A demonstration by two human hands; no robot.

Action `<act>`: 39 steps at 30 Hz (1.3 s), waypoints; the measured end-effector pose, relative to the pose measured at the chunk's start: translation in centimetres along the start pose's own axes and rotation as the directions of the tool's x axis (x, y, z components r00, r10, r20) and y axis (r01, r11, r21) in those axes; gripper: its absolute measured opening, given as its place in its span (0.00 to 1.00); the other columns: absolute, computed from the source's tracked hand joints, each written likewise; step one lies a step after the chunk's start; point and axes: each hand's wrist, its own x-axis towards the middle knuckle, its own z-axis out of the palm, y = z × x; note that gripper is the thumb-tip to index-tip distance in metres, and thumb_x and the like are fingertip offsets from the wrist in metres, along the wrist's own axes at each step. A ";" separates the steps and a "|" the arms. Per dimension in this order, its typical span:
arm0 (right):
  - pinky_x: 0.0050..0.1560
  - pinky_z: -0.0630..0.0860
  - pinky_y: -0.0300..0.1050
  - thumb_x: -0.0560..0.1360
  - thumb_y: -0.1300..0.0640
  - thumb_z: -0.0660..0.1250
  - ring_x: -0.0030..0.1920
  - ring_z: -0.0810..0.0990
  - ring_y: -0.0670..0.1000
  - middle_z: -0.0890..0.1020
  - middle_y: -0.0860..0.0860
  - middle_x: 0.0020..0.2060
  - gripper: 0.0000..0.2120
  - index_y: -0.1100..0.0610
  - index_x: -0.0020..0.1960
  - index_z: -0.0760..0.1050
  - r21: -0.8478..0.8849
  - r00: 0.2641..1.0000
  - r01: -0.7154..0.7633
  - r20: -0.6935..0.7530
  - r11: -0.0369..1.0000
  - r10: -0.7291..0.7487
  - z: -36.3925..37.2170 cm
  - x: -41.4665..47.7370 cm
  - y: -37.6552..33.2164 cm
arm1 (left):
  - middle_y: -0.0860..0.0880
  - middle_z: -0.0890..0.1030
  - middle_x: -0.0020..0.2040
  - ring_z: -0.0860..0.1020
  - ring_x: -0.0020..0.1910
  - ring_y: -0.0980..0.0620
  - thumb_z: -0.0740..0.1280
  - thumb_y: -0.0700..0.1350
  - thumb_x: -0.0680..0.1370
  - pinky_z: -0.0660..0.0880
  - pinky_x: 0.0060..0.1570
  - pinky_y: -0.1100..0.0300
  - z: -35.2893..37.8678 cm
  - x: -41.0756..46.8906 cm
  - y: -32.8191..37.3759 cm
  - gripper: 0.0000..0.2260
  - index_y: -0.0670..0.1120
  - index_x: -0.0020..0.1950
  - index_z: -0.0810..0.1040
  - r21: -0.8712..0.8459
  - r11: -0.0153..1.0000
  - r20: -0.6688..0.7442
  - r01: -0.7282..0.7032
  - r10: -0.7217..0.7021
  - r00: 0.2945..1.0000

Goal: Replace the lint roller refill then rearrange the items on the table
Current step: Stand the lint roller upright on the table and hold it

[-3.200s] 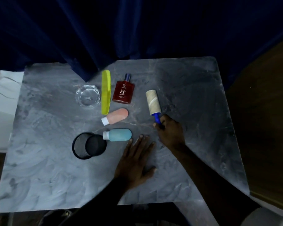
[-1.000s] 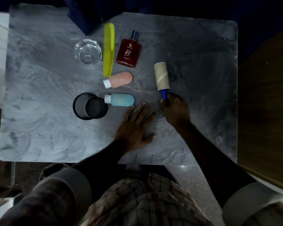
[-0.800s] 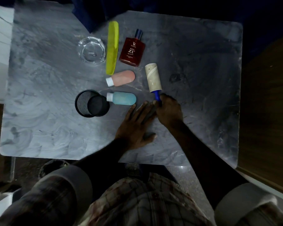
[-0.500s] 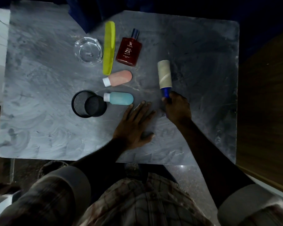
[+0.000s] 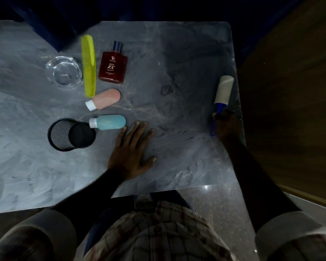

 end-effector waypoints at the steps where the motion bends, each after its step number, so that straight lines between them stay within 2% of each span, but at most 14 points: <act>1: 0.62 0.72 0.48 0.82 0.50 0.66 0.65 0.78 0.60 0.80 0.61 0.65 0.21 0.61 0.69 0.75 0.003 1.000 -0.023 -0.008 1.000 0.023 -0.5 0.2 0.4 | 0.44 0.55 0.91 0.53 0.91 0.42 0.58 0.71 0.83 0.50 0.88 0.36 0.1 0.0 -0.1 0.41 0.52 0.90 0.56 0.006 1.000 0.001 -0.002 0.002 1.000; 5: 0.67 0.73 0.54 0.81 0.49 0.67 0.68 0.77 0.62 0.79 0.61 0.68 0.23 0.60 0.71 0.74 -0.015 0.997 -0.070 -0.041 0.997 0.069 -2.0 0.8 1.7 | 0.45 0.53 0.91 0.52 0.91 0.43 0.57 0.72 0.82 0.48 0.88 0.37 0.5 -0.1 -0.4 0.41 0.52 0.90 0.55 0.019 1.000 0.011 -0.005 0.005 1.000; 10: 0.64 0.74 0.52 0.82 0.49 0.65 0.66 0.78 0.60 0.79 0.60 0.66 0.22 0.59 0.71 0.72 -0.004 0.997 -0.082 -0.010 0.997 0.082 -1.9 1.0 2.1 | 0.44 0.54 0.91 0.53 0.91 0.42 0.59 0.71 0.82 0.50 0.88 0.37 0.6 -0.1 -0.4 0.42 0.52 0.90 0.56 0.016 1.000 -0.001 -0.006 0.006 1.000; 13: 0.60 0.72 0.48 0.82 0.49 0.66 0.64 0.79 0.61 0.81 0.61 0.64 0.20 0.60 0.68 0.76 -0.076 1.000 0.019 -0.017 0.997 -0.021 -0.8 0.6 1.0 | 0.45 0.54 0.91 0.53 0.91 0.42 0.60 0.71 0.81 0.50 0.88 0.36 0.6 -0.1 -0.4 0.42 0.53 0.90 0.56 0.014 1.000 -0.003 0.004 -0.004 1.000; 17: 0.61 0.71 0.48 0.84 0.49 0.62 0.62 0.80 0.60 0.81 0.63 0.62 0.20 0.63 0.66 0.77 -0.216 0.984 0.176 0.038 0.960 -0.172 1.2 -0.7 -1.9 | 0.46 0.53 0.91 0.53 0.91 0.42 0.59 0.71 0.82 0.50 0.88 0.37 0.5 0.0 -0.4 0.42 0.53 0.91 0.54 -0.006 1.000 0.004 0.008 -0.008 1.000; 20: 0.63 0.72 0.49 0.82 0.48 0.63 0.62 0.80 0.61 0.82 0.63 0.61 0.19 0.62 0.63 0.78 -0.194 0.973 0.221 0.109 0.956 -0.203 3.1 -1.9 -4.7 | 0.46 0.53 0.92 0.53 0.91 0.42 0.58 0.71 0.82 0.50 0.88 0.37 0.4 -0.1 -0.4 0.41 0.53 0.91 0.54 -0.017 1.000 0.004 0.009 -0.008 1.000; 26: 0.62 0.73 0.52 0.83 0.50 0.60 0.62 0.80 0.62 0.82 0.62 0.60 0.17 0.61 0.61 0.78 -0.292 0.882 0.462 0.253 0.837 -0.398 7.4 -5.3 -8.7 | 0.46 0.54 0.91 0.52 0.91 0.43 0.59 0.71 0.82 0.48 0.88 0.37 0.4 -0.2 -0.4 0.41 0.53 0.90 0.55 -0.017 1.000 0.016 0.016 -0.016 1.000; 30: 0.59 0.74 0.52 0.81 0.51 0.63 0.60 0.81 0.62 0.83 0.60 0.58 0.14 0.60 0.58 0.78 -0.280 0.827 0.545 0.332 0.790 -0.453 9.2 -7.1 -10.3 | 0.45 0.55 0.91 0.51 0.91 0.43 0.57 0.70 0.83 0.45 0.89 0.38 0.6 0.0 -0.4 0.40 0.53 0.90 0.55 -0.016 1.000 -0.003 0.000 0.000 1.000; 36: 0.62 0.74 0.51 0.82 0.50 0.62 0.62 0.80 0.60 0.82 0.59 0.60 0.15 0.59 0.61 0.77 -0.327 0.758 0.641 0.410 0.694 -0.507 9.7 -7.7 -10.7 | 0.47 0.47 0.91 0.49 0.91 0.44 0.60 0.70 0.82 0.45 0.89 0.38 0.9 0.0 -0.4 0.43 0.53 0.91 0.50 -0.013 1.000 -0.026 -0.001 0.001 1.000; 39: 0.62 0.74 0.51 0.82 0.50 0.62 0.62 0.81 0.59 0.83 0.58 0.60 0.14 0.58 0.61 0.77 -0.327 0.744 0.658 0.425 0.678 -0.516 9.5 -7.3 -10.8 | 0.45 0.53 0.91 0.52 0.91 0.42 0.62 0.69 0.82 0.49 0.88 0.36 0.9 0.0 -0.4 0.42 0.52 0.91 0.54 -0.008 1.000 -0.015 0.007 -0.007 1.000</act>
